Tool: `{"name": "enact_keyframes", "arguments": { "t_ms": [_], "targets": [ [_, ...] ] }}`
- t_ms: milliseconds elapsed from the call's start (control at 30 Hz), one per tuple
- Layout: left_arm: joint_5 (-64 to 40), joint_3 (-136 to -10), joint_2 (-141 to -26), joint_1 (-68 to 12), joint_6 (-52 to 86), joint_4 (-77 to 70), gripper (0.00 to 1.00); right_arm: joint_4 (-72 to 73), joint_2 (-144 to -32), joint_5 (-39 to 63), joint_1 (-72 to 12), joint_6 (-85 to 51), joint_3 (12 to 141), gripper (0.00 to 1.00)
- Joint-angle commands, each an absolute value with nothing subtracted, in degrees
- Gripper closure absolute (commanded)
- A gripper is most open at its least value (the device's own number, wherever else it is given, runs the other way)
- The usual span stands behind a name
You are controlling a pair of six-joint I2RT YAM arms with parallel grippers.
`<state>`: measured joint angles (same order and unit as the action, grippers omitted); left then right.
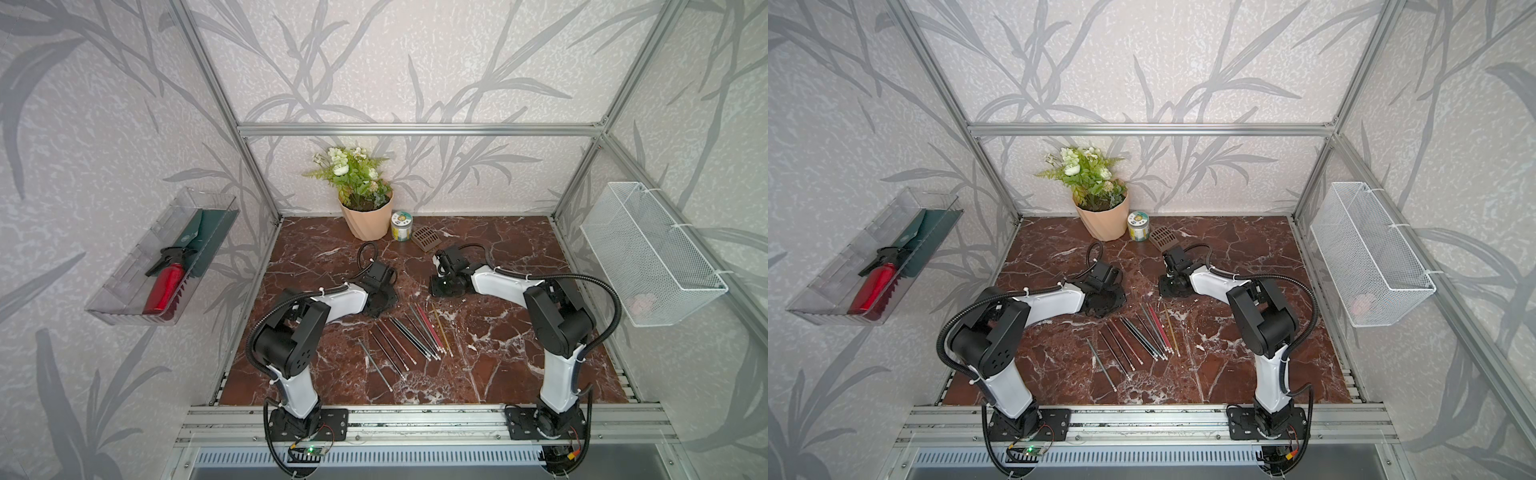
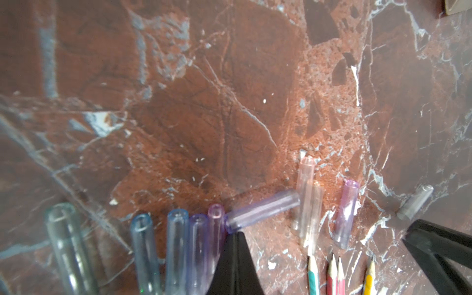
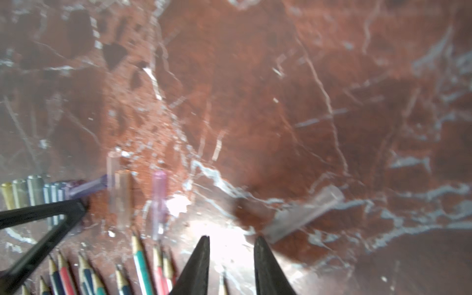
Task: Remove the protective cover of the pencils
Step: Adjust the protective sleeve at the center of the board.
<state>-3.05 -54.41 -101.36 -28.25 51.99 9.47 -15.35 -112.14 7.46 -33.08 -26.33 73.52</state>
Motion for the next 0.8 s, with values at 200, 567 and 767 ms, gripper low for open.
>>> {"name": "enact_keyframes", "arguments": {
  "t_ms": [200, 567, 767],
  "targets": [
    [-0.79, -55.76, -101.60, -27.07, 51.62, 11.54, 0.97, -18.52, -113.61, 6.54, -37.23, -24.27, 83.16, 0.80],
    [-1.58, -57.13, -103.31, -25.81, 51.88, 11.07, 0.98, -19.60, -122.91, 10.44, -41.14, -23.32, 93.60, 0.85],
    [-2.05, -56.64, -102.92, -25.60, 51.95, 10.59, 0.98, -20.15, -129.16, 10.97, -42.39, -22.35, 100.78, 0.87]
  ]
}}
